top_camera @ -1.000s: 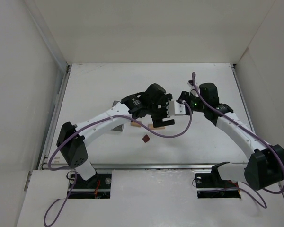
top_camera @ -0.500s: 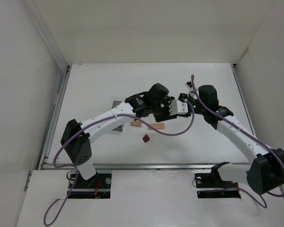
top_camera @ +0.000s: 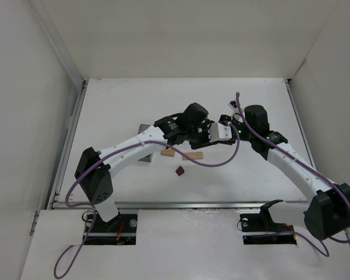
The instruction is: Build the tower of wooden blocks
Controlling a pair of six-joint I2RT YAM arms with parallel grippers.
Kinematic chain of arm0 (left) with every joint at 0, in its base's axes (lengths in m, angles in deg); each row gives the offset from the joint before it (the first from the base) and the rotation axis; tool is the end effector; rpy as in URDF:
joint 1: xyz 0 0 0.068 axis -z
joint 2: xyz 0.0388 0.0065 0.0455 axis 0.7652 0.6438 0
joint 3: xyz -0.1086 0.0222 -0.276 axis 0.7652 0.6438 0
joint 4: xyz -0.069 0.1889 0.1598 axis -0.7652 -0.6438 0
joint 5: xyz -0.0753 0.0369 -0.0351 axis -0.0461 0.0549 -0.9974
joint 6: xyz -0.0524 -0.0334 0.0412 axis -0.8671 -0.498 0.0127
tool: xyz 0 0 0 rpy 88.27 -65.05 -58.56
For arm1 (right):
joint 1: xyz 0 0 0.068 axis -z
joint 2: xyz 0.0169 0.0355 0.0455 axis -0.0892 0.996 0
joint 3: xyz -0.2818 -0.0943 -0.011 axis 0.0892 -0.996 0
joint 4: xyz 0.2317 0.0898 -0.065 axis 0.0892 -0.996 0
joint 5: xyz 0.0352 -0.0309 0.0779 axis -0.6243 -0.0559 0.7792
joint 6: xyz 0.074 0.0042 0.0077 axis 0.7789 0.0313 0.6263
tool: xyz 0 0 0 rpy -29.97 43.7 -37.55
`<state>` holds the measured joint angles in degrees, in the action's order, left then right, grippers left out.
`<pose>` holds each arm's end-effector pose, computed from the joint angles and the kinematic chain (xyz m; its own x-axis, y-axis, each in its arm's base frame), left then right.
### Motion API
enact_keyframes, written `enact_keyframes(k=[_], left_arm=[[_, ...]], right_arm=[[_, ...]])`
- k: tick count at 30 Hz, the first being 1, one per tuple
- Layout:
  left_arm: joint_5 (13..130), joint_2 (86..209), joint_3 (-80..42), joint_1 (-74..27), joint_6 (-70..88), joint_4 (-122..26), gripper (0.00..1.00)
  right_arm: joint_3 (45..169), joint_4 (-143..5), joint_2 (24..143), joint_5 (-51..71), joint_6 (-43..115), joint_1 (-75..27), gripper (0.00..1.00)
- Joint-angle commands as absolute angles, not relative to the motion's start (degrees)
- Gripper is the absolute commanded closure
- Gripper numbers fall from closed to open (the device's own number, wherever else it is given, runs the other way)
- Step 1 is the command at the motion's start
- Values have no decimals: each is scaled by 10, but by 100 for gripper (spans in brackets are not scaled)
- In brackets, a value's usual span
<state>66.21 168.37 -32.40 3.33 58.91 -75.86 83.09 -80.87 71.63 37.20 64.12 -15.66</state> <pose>0.2309 -0.3338 0.3387 0.2730 0.6351 -0.7226 0.9195 0.0487 0.3902 0.2428 0.1304 0.3044 -0.8198 0.1884 -0.5407 -0.3467 0.5882 0.7306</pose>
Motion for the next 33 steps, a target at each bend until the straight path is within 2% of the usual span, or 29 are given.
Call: enact_keyframes(k=[1,3,6,8,11,18,25,33], left_arm=[[660,1676,-356,35,574,-762,100],[660,1676,-356,35,581,-789,100],[683,1687,-349,35,581,-833,100],[691,1693,-343,30,581,-856,100],[696,1730,-343,15,581,-907,100],[706,1886,-458,-1,567,-1031,100],[712,1938,-510,-1,562,-1043,100],[707,1932,-474,-1,562,-1015,100]], right_arm=[[836,-814,702,357,622,-170,39],[848,-842,702,331,615,-170,25],[869,-923,685,230,607,-164,6],[878,-992,667,132,607,-154,4],[883,-1042,642,43,622,-127,4],[888,-1166,643,-121,656,-96,4],[888,-1191,621,-140,656,-96,4],[888,-1185,615,-140,650,-96,4]])
